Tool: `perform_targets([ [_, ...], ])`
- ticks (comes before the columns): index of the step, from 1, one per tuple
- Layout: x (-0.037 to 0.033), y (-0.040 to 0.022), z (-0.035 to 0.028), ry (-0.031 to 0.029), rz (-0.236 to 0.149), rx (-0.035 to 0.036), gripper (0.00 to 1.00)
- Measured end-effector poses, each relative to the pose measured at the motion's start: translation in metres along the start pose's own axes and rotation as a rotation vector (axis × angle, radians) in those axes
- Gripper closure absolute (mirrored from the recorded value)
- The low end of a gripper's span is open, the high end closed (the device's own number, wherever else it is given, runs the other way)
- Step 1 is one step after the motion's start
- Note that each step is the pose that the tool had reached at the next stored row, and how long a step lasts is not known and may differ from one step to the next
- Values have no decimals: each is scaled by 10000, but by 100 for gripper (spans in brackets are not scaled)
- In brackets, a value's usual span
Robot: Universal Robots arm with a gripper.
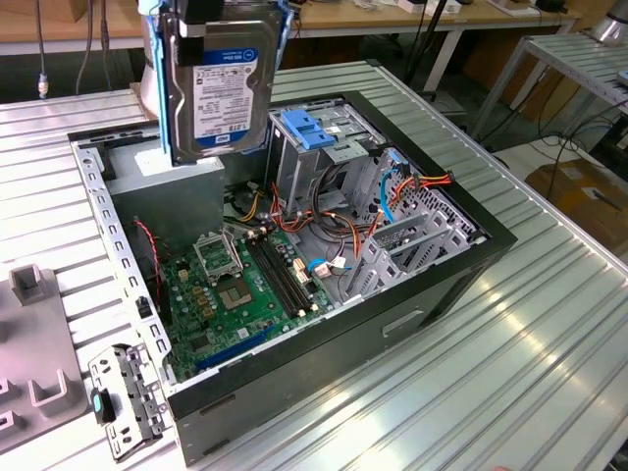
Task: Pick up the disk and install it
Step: 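Insert the disk into the insertion slot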
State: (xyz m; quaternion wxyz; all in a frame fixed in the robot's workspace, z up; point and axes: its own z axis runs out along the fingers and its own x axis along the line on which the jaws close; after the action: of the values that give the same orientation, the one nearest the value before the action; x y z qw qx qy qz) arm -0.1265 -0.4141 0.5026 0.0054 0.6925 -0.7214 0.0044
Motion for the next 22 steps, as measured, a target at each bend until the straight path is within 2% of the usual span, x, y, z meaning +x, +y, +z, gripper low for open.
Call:
perform_targets([
  [2, -3, -86, 3, 7, 1, 1, 63],
  [4, -2, -126, 6, 21, 0, 1, 63],
  [18, 136, -178, 15, 53, 0, 3, 63],
  [22, 158, -222, 16, 56, 1, 3, 63],
])
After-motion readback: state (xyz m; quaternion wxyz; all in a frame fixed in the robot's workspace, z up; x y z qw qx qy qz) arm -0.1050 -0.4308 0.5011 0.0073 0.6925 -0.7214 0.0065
